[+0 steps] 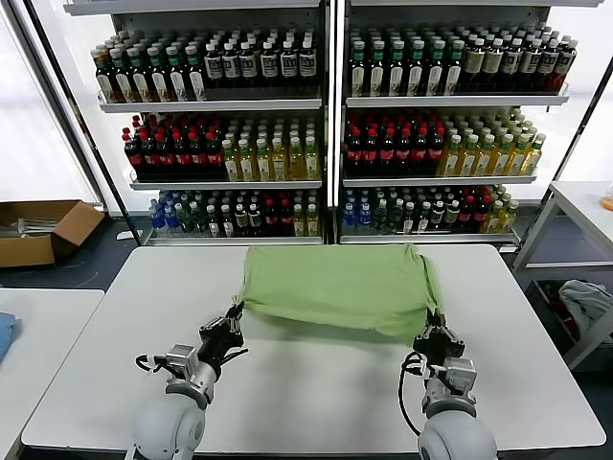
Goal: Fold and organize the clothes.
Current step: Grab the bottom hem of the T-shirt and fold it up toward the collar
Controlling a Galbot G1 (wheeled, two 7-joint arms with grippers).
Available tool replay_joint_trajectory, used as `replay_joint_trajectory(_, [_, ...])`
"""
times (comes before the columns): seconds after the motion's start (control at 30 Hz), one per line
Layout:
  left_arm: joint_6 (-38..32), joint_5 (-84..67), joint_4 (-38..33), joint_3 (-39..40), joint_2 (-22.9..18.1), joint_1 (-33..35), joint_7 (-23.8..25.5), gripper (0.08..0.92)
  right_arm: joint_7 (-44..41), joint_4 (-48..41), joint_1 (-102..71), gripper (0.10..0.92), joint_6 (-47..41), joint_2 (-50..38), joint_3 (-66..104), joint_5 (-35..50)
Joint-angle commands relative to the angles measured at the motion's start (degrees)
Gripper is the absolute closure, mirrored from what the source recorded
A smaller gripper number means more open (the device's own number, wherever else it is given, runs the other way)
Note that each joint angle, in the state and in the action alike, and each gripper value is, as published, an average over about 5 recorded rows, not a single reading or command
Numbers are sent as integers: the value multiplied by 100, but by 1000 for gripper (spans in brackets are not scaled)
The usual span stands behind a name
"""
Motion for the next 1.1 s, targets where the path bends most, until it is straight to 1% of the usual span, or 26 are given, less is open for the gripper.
replay_joint_trajectory(0.03, [-189,-54,842,121,67,-776,-154,916,-98,-755,685,917,121,1,-11,-98])
replay_joint_trajectory(0.27, [-224,-262,1539,233,142,-1384,-221,916,-230,-1498,1560,917,71,-49,-133,-81])
replay_joint_trajectory(0.5, [-285,-347,2112,345,166,-1783,-220,916,-383,-2163,2258,917,54,-87,-250,-64])
replay_joint_trajectory(0.7, [-314,-357,2402,398,152,-1932,-199,916,-480,-2643,2532,917,-21,-58,-303,-66])
replay_joint_trajectory(0.93, [-238,-470,2478,391,132,-1938,-203,916,-604,-3009,2668,914,-209,-74,-314,-175])
replay_joint_trajectory(1.03, [-181,-486,2428,375,131,-1907,-242,890,-657,-3149,2753,874,-308,-65,-312,-37])
replay_joint_trajectory(1.1, [-133,-506,2367,364,134,-1870,-274,843,-630,-3185,2787,821,-338,-33,-299,150])
